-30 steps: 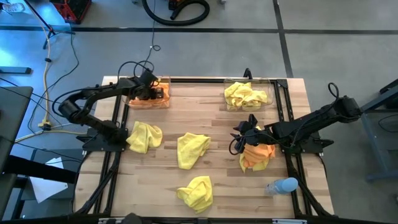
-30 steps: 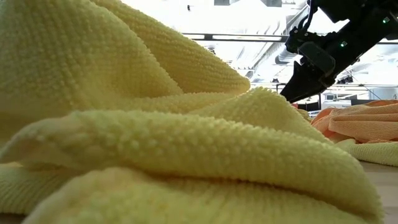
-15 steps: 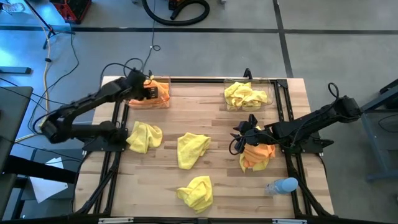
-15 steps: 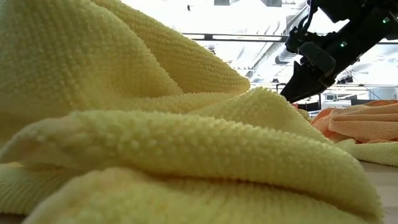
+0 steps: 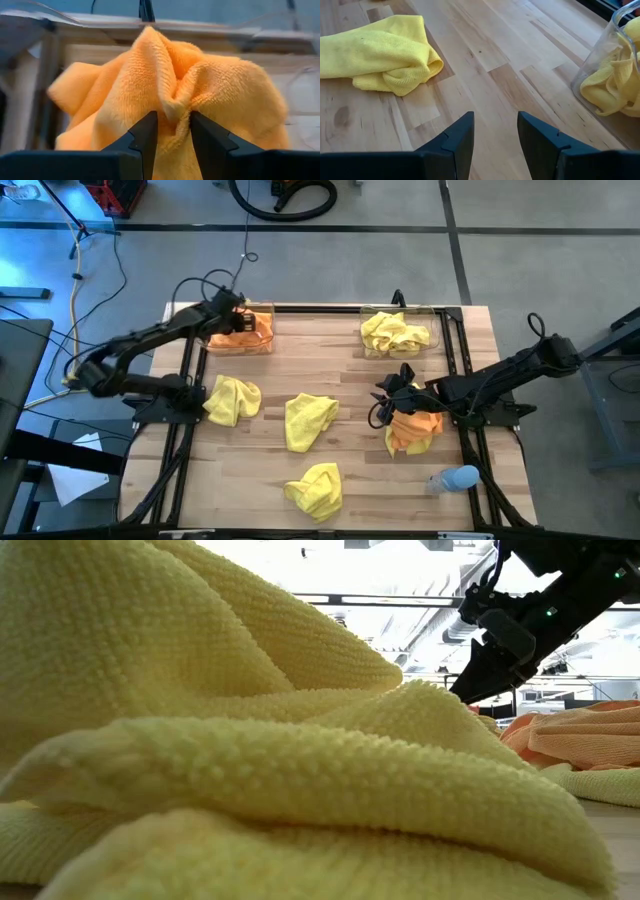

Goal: Sort microfiber towel by color & place in baskets
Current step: Put the left orange microfiber cloth into the left transparent bin

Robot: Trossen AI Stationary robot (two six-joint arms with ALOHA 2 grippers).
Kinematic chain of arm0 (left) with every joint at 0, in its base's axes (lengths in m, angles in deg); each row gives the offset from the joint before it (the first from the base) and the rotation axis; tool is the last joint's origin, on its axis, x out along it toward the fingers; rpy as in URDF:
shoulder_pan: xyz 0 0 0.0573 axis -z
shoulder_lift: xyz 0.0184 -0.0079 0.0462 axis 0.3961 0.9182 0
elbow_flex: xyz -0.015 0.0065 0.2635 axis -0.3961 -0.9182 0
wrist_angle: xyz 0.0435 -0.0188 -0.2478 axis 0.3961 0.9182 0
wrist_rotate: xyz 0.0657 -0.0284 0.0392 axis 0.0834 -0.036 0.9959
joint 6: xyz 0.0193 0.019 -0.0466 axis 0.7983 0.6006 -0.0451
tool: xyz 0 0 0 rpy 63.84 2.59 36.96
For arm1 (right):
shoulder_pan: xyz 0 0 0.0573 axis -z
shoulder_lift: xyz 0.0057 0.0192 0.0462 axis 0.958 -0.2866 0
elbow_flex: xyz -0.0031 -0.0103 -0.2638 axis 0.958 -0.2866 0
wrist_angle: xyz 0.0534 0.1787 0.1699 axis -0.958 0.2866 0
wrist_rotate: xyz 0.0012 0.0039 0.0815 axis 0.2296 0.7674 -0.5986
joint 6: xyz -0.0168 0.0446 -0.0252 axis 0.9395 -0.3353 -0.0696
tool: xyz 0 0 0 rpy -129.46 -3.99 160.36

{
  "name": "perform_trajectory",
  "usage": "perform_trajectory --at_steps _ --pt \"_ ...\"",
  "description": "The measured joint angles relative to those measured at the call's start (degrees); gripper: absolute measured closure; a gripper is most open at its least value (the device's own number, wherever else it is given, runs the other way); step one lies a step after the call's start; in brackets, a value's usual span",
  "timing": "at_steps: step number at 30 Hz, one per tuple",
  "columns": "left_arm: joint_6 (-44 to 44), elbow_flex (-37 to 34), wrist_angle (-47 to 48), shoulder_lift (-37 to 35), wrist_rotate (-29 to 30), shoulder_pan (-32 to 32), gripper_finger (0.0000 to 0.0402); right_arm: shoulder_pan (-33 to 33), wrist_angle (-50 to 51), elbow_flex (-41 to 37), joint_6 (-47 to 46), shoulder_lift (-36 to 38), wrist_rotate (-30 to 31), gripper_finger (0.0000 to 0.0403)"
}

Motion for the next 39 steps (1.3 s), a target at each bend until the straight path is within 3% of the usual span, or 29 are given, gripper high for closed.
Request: perform_trajectory --at_steps 8,12,19,30,35,39 --pt "1.35 0.09 -4.55 15.06 -2.21 -0.18 0.0296 0.0 0.0 0.0 1.03 0.0 0.09 0.0258" --pt "2.17 0.28 -4.77 16.82 -2.54 -0.18 0.0296 0.0 0.0 0.0 1.02 0.0 0.09 0.0258" --pt "1.57 0.13 -1.99 7.57 -6.03 -0.15 0.0296 0.0 0.0 0.0 1.03 0.0 0.09 0.0258" --pt "-0.28 0.13 3.62 -12.48 -4.71 2.1 0.0296 0.0 0.0 0.0 1.04 0.0 0.09 0.0258" --pt "-0.29 0.13 2.78 -14.44 3.9 3.32 0.0296 0.0 0.0 0.0 1.03 0.0 0.09 0.0258" --pt "0.83 0.02 0.89 -11.16 5.33 2.98 0.0296 0.0 0.0 0.0 1.03 0.0 0.09 0.0258"
